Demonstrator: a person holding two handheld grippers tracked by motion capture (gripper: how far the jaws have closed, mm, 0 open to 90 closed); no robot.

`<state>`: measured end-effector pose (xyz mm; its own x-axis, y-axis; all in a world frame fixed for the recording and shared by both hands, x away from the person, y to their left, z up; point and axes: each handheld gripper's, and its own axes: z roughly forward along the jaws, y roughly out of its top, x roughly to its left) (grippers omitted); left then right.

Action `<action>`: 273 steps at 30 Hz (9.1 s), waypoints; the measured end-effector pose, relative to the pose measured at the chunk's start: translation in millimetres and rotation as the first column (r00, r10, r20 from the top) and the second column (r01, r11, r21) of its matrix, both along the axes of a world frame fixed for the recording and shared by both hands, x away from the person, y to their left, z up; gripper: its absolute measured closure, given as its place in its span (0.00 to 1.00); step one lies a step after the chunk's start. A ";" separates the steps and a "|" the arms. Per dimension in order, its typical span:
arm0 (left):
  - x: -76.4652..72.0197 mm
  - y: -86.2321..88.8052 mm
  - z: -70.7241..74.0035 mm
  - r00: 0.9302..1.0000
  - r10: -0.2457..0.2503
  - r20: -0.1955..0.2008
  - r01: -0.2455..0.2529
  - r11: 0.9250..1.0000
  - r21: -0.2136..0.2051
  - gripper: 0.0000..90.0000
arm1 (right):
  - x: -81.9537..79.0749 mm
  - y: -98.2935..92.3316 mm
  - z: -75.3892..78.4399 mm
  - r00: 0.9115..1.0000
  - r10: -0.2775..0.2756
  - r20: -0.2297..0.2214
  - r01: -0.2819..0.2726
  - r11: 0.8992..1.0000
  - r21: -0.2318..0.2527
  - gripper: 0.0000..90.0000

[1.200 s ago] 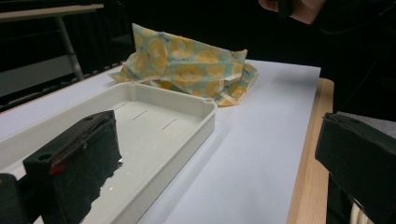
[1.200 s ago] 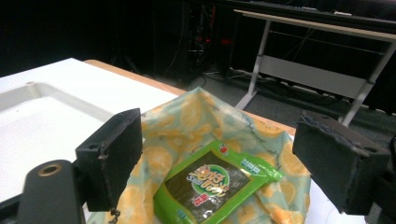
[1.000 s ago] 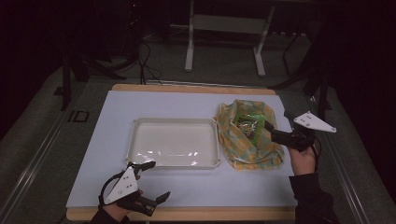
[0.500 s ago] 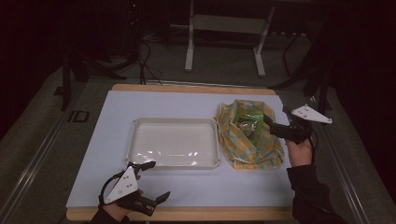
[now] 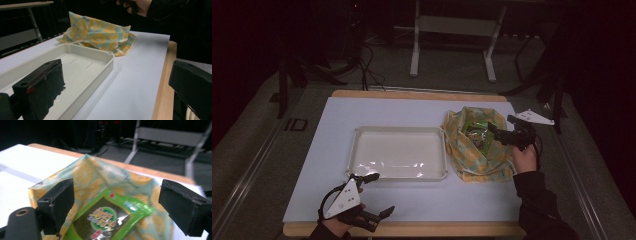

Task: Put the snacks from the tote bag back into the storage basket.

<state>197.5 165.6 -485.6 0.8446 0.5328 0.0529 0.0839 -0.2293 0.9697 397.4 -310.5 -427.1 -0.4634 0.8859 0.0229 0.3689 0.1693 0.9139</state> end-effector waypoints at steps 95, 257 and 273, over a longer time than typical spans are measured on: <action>1.5 -2.3 -2.1 1.000 -0.003 -0.004 0.003 1.000 0.018 0.00 | 16.6 -0.8 -67.1 0.932 -0.044 -0.359 0.046 0.999 -0.003 0.99; 3.2 -4.9 -3.7 0.999 0.015 0.031 -0.016 0.999 0.030 0.00 | -35.0 66.3 68.7 0.999 -0.018 -0.048 0.027 0.978 0.208 0.99; 2.8 -5.6 -3.9 0.999 0.007 0.033 -0.009 0.999 0.036 0.00 | -40.8 99.8 60.7 0.999 0.024 -0.045 -0.013 0.972 0.233 0.99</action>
<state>200.3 160.0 -489.5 0.8377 0.5369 0.0998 0.0541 -0.2634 0.9632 356.5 -210.7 -366.4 -0.4731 0.8449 0.2498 0.4113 -0.0389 0.9107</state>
